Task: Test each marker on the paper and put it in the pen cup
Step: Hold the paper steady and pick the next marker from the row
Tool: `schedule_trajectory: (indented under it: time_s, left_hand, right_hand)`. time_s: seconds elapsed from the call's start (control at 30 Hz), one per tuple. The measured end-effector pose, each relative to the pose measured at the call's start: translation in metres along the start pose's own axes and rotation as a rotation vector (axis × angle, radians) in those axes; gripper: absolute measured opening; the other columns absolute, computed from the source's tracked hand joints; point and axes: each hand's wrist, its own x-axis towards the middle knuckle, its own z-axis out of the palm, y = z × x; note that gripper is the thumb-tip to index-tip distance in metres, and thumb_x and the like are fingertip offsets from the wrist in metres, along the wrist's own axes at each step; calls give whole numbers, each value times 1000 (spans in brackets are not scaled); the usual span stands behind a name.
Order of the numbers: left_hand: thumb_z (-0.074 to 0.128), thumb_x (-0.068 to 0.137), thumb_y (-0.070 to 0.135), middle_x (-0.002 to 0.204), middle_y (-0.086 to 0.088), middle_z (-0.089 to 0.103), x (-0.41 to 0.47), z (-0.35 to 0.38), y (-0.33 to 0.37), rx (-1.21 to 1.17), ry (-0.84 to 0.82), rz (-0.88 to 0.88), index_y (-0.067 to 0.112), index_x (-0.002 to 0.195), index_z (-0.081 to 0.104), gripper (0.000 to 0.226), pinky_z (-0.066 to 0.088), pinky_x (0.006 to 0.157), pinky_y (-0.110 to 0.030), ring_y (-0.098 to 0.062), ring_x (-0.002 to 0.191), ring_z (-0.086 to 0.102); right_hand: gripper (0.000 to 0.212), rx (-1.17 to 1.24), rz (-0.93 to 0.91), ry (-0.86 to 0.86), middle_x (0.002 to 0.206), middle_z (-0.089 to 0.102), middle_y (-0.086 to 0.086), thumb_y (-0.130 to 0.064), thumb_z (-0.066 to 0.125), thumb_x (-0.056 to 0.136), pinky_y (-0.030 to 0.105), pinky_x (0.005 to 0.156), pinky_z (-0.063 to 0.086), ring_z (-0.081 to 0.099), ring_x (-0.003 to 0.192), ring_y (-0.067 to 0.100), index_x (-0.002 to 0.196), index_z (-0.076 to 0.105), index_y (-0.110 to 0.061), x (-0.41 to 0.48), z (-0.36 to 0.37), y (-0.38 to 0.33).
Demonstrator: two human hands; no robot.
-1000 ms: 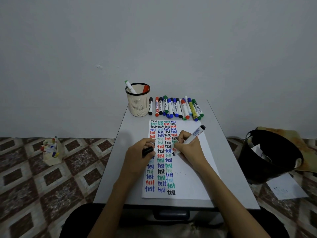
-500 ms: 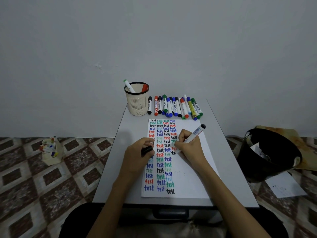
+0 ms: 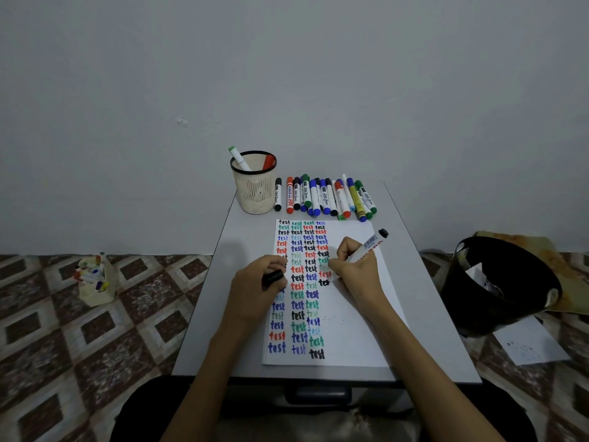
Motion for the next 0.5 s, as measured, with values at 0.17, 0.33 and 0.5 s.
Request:
schedule_trajectory:
  time_s: [0.17, 0.33, 0.5]
  left_hand:
    - [73, 76, 11, 95, 8, 69, 0, 0, 1, -21, 5, -11, 21, 97, 63, 25, 53, 80, -19, -2, 88, 64]
    - [74, 75, 10, 90, 7, 68, -1, 0, 3, -57, 16, -21, 20, 90, 58, 25, 51, 77, -14, -1, 86, 64]
    - [72, 78, 10, 89, 6, 69, -2, -2, 3, -54, 3, -17, 18, 89, 62, 17, 50, 72, -9, -1, 84, 65]
  right_hand:
    - [31, -4, 13, 36, 56, 35, 4, 19, 54, 75, 16, 48, 33, 35, 48, 2, 64, 39, -6, 1, 2, 5]
    - [32, 22, -6, 27, 58, 34, 6, 21, 51, 75, 14, 47, 31, 34, 48, 2, 64, 39, -7, 0, 1, 3]
    - [32, 27, 17, -29, 56, 35, 4, 22, 51, 75, 17, 47, 35, 36, 46, 4, 64, 40, -6, 1, 2, 3]
